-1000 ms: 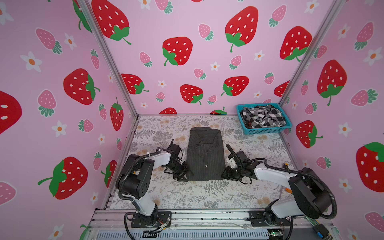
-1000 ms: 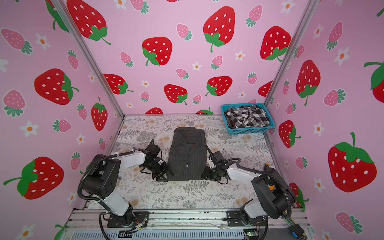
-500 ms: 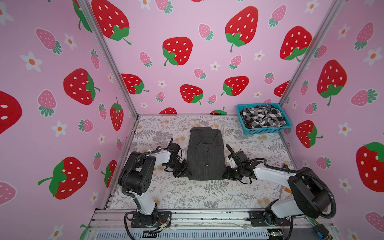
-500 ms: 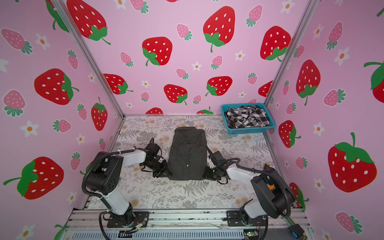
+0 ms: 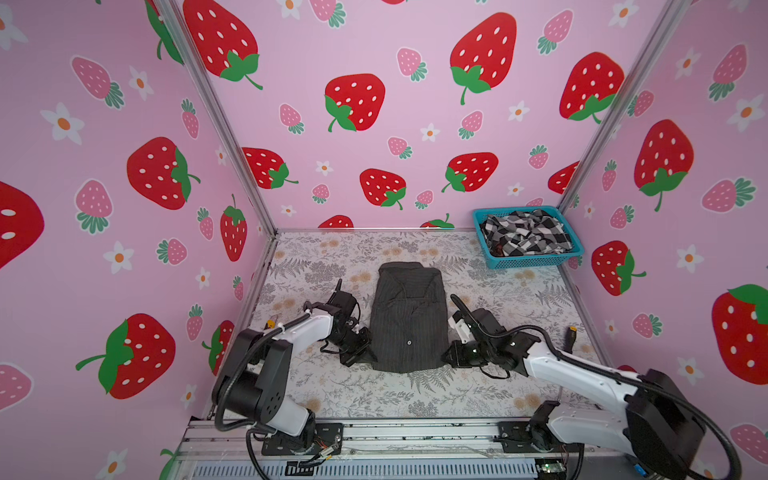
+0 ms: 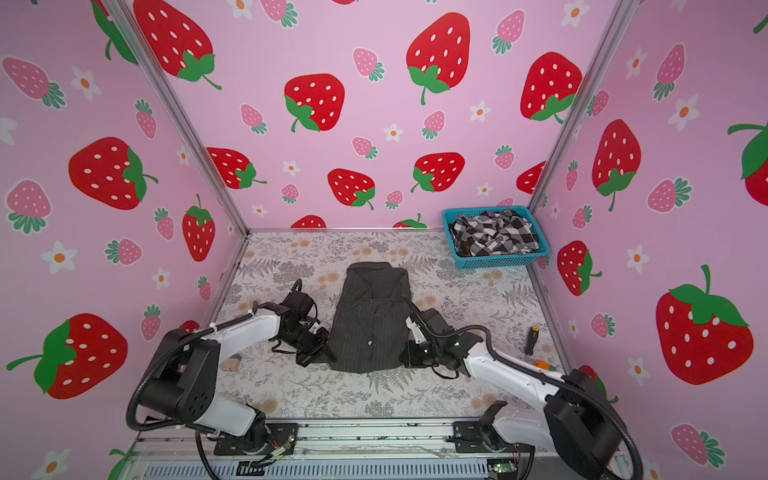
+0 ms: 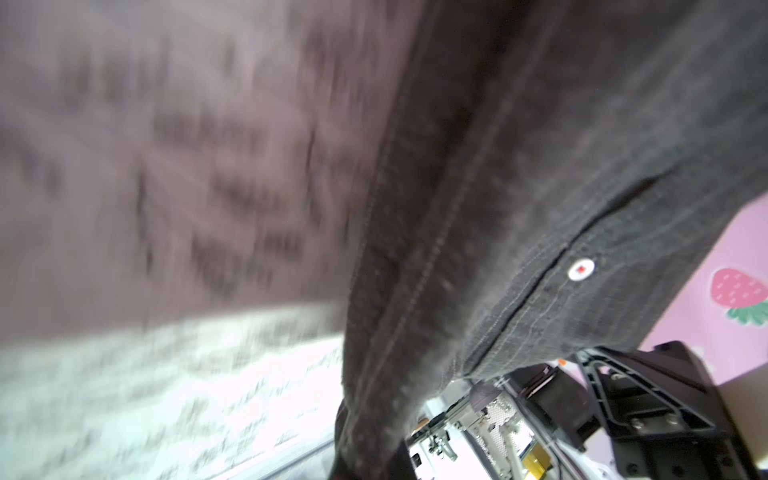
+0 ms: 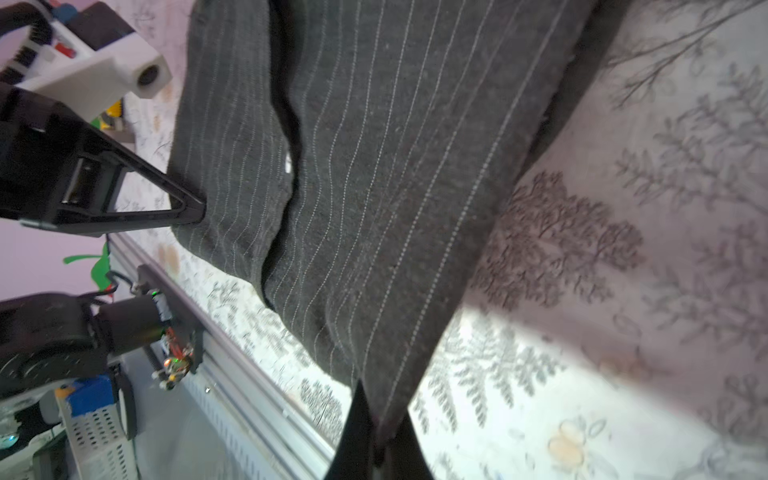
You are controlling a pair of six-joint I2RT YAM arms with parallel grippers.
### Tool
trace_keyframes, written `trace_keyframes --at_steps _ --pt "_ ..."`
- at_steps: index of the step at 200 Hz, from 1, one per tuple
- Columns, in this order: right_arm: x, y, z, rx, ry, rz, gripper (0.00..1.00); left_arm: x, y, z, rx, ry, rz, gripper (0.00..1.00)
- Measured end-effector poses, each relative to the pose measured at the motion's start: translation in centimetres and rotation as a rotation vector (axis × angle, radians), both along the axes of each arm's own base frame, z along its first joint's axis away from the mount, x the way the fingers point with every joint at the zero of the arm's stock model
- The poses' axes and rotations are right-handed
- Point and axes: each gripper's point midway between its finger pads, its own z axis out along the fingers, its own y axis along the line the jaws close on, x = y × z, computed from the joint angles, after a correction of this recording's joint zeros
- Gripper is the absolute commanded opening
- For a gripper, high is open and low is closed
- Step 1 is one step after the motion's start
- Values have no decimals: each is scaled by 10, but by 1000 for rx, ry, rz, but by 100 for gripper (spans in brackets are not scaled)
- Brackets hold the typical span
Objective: Fold and stack the long sleeve shirts
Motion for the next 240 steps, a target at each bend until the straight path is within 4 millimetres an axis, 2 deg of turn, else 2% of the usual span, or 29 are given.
trace_keyframes --at_steps 35,55,64,80,101,122,136,157,184,203,212,223,229,232,236,240 --pt "-51 -13 8 54 47 20 0 -46 0 14 -15 12 -22 0" --pt "-65 -17 8 34 80 16 0 -67 -1 12 -13 42 -26 0" --pt "-65 -19 9 19 84 3 0 -72 -2 15 -24 52 -11 0" --pt "-57 -20 22 7 67 -29 0 -69 -5 25 -47 37 23 0" --pt "-31 -14 52 10 16 -82 0 -52 -13 47 -67 4 50 0" --pt "5 -9 78 0 -42 -130 0 -13 -29 82 -97 -82 55 0" --pt "29 -8 88 -13 -70 -153 0 16 -39 101 -123 -139 67 0" --pt "71 -8 99 -38 -105 -182 0 62 -46 114 -137 -183 112 0" --pt "137 -5 109 -62 -144 -201 0 138 -51 126 -147 -237 182 0" --pt "191 -6 112 -61 -162 -227 0 205 -59 129 -166 -275 215 0" --pt "220 -8 108 -53 -159 -242 0 241 -64 125 -173 -291 230 0" --pt "254 -11 105 -41 -153 -260 0 281 -70 122 -189 -312 241 16" --pt "276 -13 102 -41 -145 -270 0 307 -73 118 -194 -327 251 26" --pt "287 -13 100 -41 -145 -271 0 322 -74 114 -191 -341 255 28" --pt "304 -13 101 -37 -146 -280 0 339 -77 115 -200 -354 271 24" --pt "319 -12 100 -34 -146 -279 0 357 -79 113 -216 -377 275 12"
